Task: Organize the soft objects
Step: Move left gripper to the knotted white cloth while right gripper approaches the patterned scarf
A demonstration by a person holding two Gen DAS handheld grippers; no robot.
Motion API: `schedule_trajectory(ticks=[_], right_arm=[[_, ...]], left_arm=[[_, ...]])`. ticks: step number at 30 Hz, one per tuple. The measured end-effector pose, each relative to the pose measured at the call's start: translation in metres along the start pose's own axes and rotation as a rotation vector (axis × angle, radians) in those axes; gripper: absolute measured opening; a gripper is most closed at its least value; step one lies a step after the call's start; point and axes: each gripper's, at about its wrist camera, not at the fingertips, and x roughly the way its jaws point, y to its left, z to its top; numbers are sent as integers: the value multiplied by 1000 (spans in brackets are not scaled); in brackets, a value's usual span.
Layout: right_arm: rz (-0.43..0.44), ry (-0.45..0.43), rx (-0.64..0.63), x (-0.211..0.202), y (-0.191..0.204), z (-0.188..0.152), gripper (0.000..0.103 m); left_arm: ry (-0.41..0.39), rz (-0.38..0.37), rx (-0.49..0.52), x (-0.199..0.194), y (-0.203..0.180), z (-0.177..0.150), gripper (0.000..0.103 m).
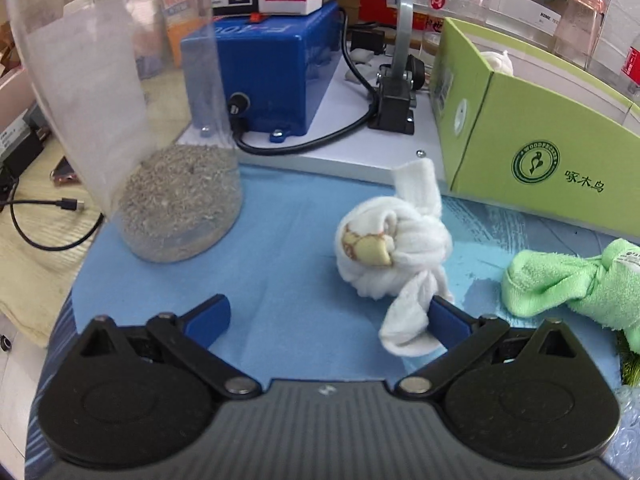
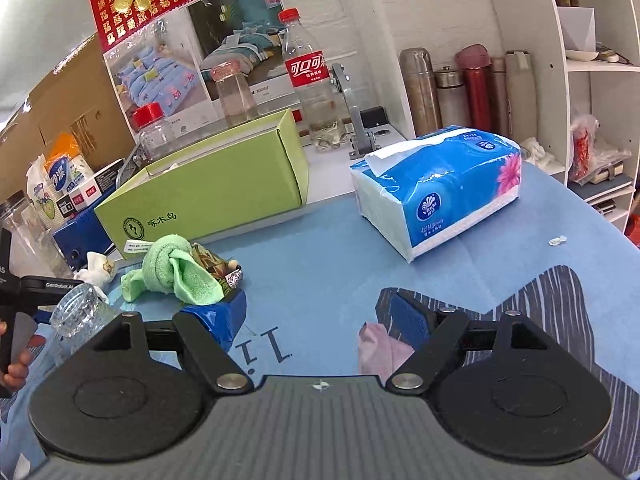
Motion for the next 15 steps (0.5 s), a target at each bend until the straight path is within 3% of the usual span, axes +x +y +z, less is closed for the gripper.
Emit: schedule_trajectory(ticks=[4,11,15], right_arm=[[-10,-18,-10,-17,1,0,66],[-168,58,-109,-43,1,-29,66],[-177,52,-56,-37,-9,-28,67]], left_arm=[[8,-55,-14,7,-4,16,102],[-36,-15,68,18,-26,16,102],[-38,-17,75,18,-26,17,102]])
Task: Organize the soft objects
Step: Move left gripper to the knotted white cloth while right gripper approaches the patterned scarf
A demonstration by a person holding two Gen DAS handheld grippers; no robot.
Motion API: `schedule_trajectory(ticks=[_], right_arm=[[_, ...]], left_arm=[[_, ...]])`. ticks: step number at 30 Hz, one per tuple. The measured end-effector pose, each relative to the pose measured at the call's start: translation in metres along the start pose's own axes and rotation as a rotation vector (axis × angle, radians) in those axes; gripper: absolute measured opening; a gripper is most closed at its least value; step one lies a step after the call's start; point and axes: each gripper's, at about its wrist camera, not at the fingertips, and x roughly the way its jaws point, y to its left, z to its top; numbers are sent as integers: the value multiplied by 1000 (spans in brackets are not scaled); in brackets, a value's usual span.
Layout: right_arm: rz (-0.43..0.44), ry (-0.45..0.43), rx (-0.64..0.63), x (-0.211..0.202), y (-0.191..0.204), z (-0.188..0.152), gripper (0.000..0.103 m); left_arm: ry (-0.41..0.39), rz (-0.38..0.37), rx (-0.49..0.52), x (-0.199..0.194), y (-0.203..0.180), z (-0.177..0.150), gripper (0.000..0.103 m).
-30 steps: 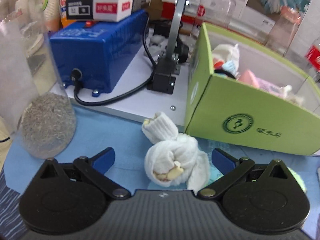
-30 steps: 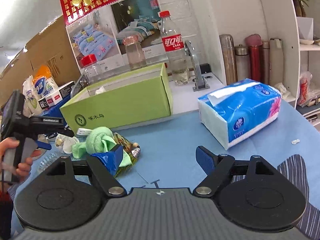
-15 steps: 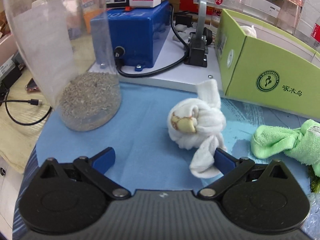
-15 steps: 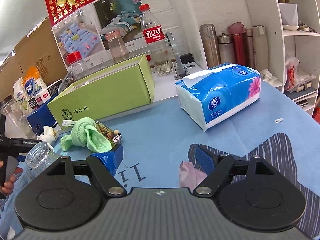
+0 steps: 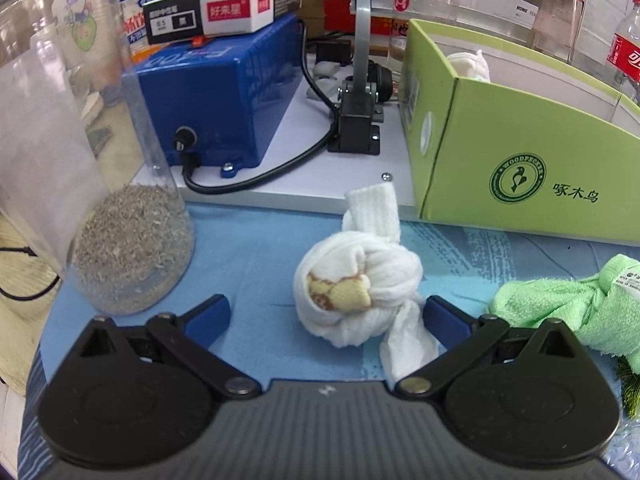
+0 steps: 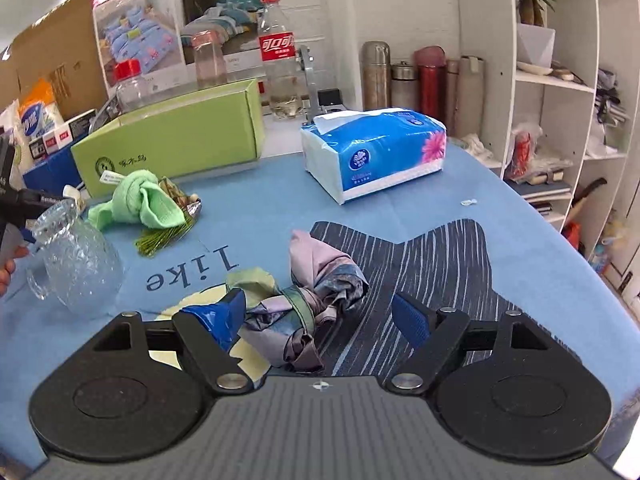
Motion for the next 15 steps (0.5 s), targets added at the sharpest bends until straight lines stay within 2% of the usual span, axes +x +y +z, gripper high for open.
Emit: schedule_trajectory(ticks=[4,8,15], right_arm=[[1,-11,-39,16,8,12,67],[48,56,12,40,8,11,67],[35,10,-20,42,13,4,70]], left_arm=[[-8,-2,5,0,0,-1,102],[-17,-5,11,-1,0,-2,102],[-30,-7,14,1,1,-2,102]])
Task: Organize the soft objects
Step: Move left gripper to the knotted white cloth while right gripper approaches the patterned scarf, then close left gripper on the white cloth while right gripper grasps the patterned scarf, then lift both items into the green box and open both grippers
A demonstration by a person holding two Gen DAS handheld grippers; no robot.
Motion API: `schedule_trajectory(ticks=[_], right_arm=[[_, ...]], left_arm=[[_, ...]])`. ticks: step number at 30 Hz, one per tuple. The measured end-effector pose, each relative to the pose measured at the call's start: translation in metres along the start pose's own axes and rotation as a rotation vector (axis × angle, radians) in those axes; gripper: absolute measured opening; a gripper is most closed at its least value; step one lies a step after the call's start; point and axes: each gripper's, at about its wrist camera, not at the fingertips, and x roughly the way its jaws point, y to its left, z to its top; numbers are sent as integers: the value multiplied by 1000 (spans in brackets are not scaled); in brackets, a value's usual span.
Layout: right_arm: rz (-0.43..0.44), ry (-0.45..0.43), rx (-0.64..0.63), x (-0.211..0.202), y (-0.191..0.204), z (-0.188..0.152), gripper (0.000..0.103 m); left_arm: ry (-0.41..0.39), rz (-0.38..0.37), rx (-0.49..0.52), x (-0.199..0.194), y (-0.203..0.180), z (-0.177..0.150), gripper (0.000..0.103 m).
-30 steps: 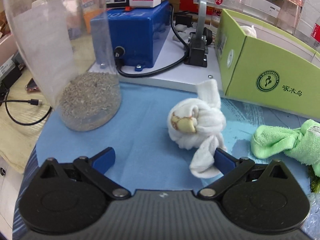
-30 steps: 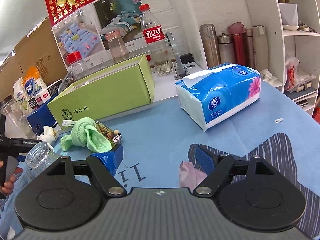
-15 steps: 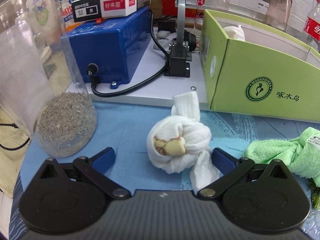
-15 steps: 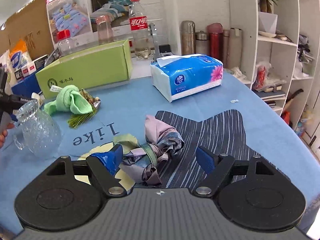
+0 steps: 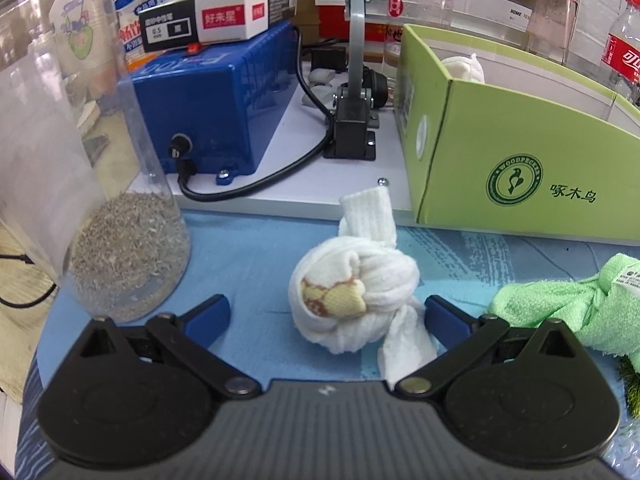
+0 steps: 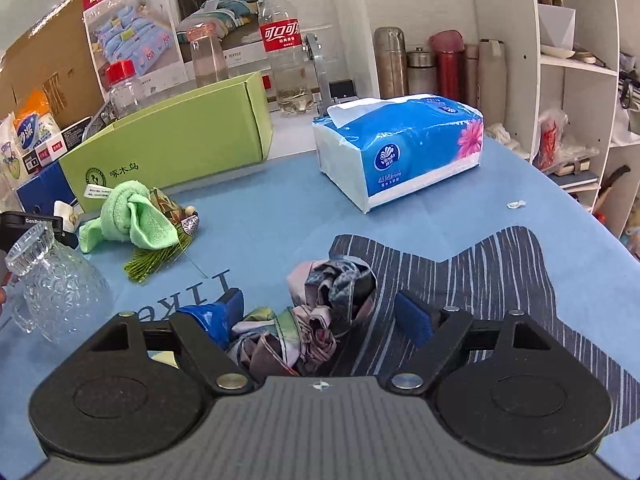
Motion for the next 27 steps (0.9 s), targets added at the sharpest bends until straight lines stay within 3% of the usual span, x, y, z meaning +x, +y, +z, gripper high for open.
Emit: schedule_trajectory(ticks=[6,9,10,11,12,13,17,21,27], right_arm=[[-82,22,-108,4,21,-4,72],[-60,19,-130,4,22,-3,67],[-50,12,-142,4,23,-4,65],[-34,7,-150,3,23,-4,54],[-22,4,-152,1,23,-4,38],[-12,13,-153,0,24,-2,36],[47,6,-152,-11,27,2,31],[130,-74,-135,-28,32,24,31],[251,-203,-197,-12,54,102,32]], left_arm=[[1,-4,2,1,0,-1,102],[2,-5,3,1,0,-1,101],[0,-9,4,0,0,-1,95],[-6,-18,9,-3,1,-2,88],[-16,-39,16,-8,1,-1,64],[-15,-48,26,-12,1,-1,49],[-11,-88,14,-28,11,-7,49],[-42,-121,18,-60,22,-12,49],[-166,-163,48,-104,14,28,49]])
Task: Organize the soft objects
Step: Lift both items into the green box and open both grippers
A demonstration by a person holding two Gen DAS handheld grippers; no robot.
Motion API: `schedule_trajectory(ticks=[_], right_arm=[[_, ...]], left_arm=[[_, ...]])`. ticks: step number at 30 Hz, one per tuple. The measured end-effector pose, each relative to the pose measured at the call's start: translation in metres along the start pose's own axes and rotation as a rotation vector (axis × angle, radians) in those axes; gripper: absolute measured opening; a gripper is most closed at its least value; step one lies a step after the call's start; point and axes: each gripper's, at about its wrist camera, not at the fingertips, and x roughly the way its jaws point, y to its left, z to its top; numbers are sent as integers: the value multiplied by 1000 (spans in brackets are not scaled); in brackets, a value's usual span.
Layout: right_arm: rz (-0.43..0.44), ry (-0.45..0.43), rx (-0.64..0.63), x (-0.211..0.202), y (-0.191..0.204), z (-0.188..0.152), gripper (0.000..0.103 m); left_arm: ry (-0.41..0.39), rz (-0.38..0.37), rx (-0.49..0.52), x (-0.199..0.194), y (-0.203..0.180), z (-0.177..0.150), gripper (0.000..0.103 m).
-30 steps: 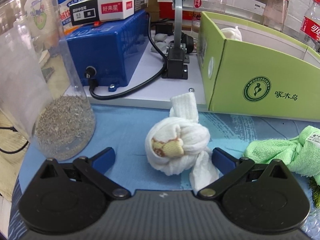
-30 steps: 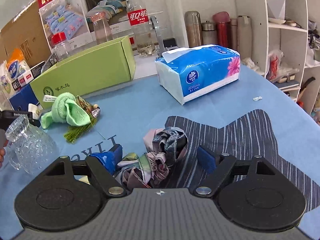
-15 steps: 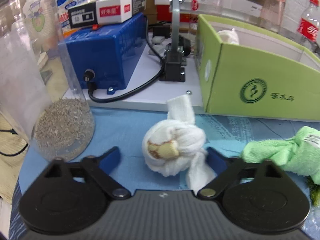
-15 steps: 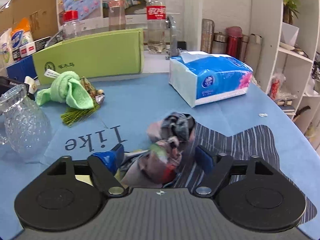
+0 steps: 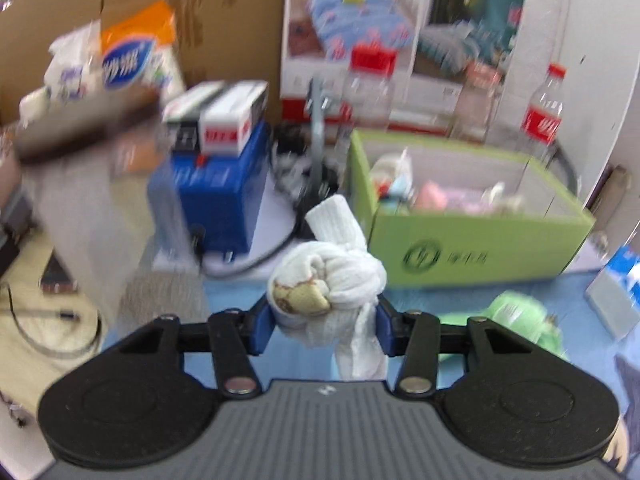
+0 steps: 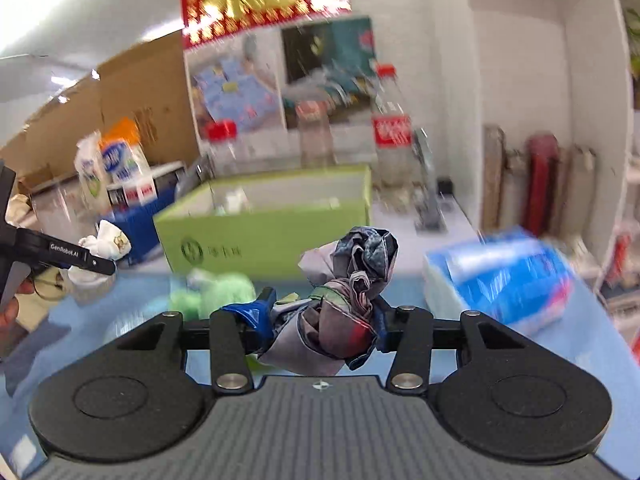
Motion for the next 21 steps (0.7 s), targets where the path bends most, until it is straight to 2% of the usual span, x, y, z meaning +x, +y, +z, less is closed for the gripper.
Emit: schedule_trajectory(ticks=[3,6,8,11,15,17,18,21], right_arm=[[39,-40,-27,35,0,44,32],[44,-38,-47,81,0,81,32],[46,-14,-50,111,0,95,32],[50,42,-47,151,0,99,32],[56,107,-40,192,1,87,36],[45,147,-32,209,2,80,36],[35,171,-29,215,2,77,37],[-14,240,-24,226,4,74,41]], left_arm=[[-58,-6,42,4,-20,36,49],[-72,-32,77,24,-42,70,49],[-58,-34,94,44,-54,88,49],[-32,-26,113,76,-67,104,49],[30,-22,129,119,-75,109,51],[47,-9,136,132,-77,107,63],[49,-2,138,135,-78,106,77],[36,9,151,134,-79,103,77]])
